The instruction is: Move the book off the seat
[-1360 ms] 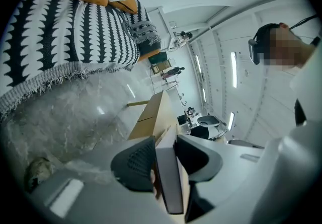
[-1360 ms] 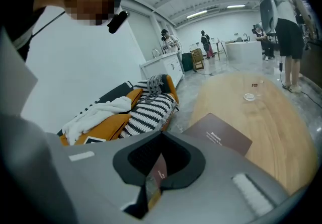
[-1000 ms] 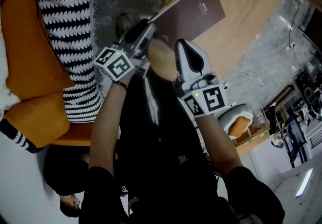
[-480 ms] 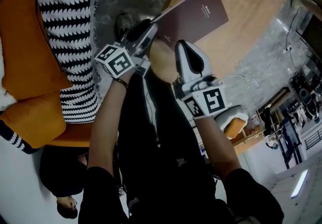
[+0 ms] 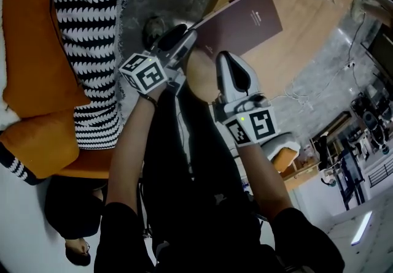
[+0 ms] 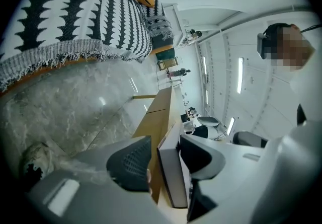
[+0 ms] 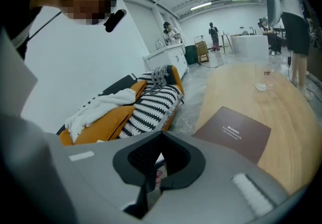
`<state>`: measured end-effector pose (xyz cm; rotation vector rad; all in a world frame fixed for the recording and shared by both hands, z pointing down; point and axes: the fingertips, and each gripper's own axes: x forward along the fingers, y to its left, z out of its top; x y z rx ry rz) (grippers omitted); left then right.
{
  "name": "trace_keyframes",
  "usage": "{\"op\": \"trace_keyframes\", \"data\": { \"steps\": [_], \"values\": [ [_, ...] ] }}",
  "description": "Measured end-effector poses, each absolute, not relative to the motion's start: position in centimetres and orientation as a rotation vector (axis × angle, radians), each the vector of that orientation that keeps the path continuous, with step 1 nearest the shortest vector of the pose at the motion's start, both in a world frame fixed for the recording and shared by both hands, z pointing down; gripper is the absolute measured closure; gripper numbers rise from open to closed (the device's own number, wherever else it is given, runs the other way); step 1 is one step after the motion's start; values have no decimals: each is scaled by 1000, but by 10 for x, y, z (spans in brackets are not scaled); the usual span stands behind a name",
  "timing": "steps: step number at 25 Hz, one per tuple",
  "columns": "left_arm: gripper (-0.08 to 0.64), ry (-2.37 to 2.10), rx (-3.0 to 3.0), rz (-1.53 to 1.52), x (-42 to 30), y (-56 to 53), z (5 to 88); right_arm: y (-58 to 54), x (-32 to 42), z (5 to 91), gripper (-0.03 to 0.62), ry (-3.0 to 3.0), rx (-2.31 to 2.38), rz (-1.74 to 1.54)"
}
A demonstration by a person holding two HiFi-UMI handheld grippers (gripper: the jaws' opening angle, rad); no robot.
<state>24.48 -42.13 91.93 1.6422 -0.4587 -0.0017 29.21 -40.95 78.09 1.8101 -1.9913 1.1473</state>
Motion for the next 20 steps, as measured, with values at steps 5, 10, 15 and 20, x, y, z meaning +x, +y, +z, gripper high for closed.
{"op": "trace_keyframes", "data": {
  "steps": [5,10,15,20],
  "values": [
    [388,-485,1629,12,240,-416,918,-410,291,773,584,-2001,1805,1130],
    [393,-495,1627,28,233,-409,917,-410,287,765,583,-2014,1793,1113],
    [521,-593,1630,43,213,-412,907,-412,285,752,584,-2033,1789,1104],
    [554,-624,1650,54,200,-408,878,-415,277,722,583,-2075,1797,1064]
  ]
}}
